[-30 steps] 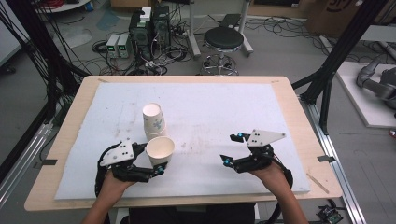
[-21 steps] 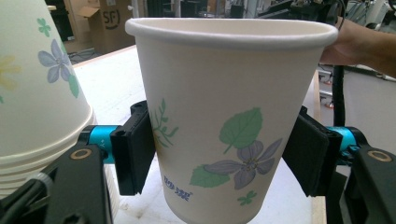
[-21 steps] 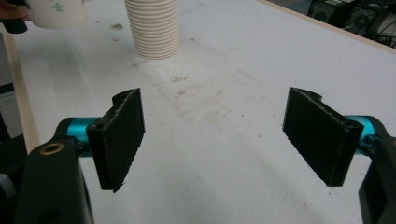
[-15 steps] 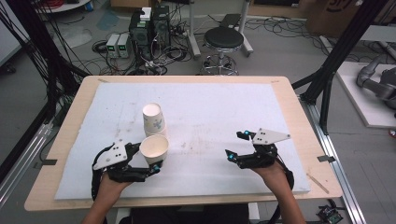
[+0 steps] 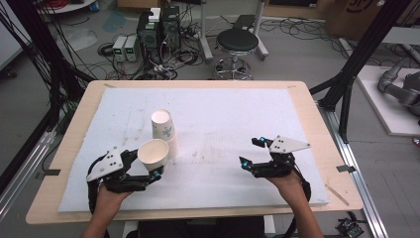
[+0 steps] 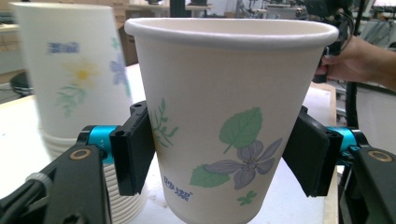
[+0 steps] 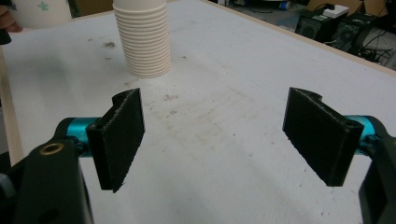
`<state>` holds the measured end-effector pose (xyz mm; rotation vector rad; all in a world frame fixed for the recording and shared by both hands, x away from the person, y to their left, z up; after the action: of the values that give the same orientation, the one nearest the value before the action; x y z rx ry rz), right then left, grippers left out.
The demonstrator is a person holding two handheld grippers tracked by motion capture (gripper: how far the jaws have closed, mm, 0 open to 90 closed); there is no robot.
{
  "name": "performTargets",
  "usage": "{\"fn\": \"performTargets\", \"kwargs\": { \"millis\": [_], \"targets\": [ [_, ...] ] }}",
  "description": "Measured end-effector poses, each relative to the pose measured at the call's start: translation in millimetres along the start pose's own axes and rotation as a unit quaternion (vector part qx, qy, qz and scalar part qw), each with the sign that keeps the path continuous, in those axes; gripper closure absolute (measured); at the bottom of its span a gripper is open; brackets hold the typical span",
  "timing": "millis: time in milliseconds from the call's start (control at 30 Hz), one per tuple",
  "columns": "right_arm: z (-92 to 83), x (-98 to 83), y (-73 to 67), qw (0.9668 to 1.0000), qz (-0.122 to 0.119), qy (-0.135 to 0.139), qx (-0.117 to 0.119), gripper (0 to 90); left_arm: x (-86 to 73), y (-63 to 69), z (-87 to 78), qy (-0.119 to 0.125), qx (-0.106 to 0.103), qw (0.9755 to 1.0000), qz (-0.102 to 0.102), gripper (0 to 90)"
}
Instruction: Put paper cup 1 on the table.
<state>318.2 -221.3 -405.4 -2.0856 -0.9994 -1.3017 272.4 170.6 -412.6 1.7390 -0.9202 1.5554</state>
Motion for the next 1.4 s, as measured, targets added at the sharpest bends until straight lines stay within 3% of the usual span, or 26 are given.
{"fn": "performTargets", "kwargs": {
  "millis": [233, 400, 533, 667, 800, 867, 967, 1400],
  "targets": [
    [-0.7, -3.1, -0.3, 1.0, 0.003, -0.003, -0.002, 21.1, 1.3, -14.4, -25.4, 0.013, 0.032, 0.9994, -0.008, 31.7],
    [-4.7, -6.2, 0.5, 1.0, 0.002, -0.004, -0.007, 21.1, -2.8, -34.9, -41.0, 0.012, 0.085, 0.9962, -0.013, 31.6],
    [-8.0, -9.1, 0.4, 0.9999, 0.006, -0.004, -0.01, 21.2, -7.1, -55.3, -46.6, -0.013, 0.147, 0.9891, -0.003, 31.4],
    [-10.3, -10.2, 1.8, 0.9999, 0.006, -0.004, -0.013, 21.2, -15.2, -75.6, -46.3, -0.026, 0.181, 0.9831, -0.011, 31.4],
    [-10.6, -10.6, 2.1, 0.9999, 0.009, -0.005, -0.013, 21.2, -25.4, -95.2, -41.7, -0.038, 0.2, 0.9787, -0.028, 31.4],
    [-10.1, -10.4, 2.2, 0.9999, 0.006, -0.003, -0.013, 21.2, -32.5, -105.9, -37.9, -0.049, 0.216, 0.974, -0.047, 31.2],
    [-9.7, -10.7, 1.4, 0.9999, 0.006, -0.006, -0.011, 21.1, -40.0, -116.1, -33.7, -0.06, 0.229, 0.9697, -0.06, 31.1],
    [-9.6, -12.1, 1.0, 0.9999, 0.006, -0.009, -0.01, 21.2, -63.5, -134.0, -29.1, -0.103, 0.251, 0.9592, -0.079, 31.4]
  ]
}}
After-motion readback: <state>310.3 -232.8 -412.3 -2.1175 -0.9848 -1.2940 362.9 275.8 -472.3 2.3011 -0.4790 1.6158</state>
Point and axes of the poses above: each handheld gripper's, and its own axes: z roughly forward along the jaws, x roughly out of its top, y roughly to its right, the point moved 4 cm from there along z, roughly forward along the jaws, and after that the axes turned 3 degrees about z, right-handed, at the moved point
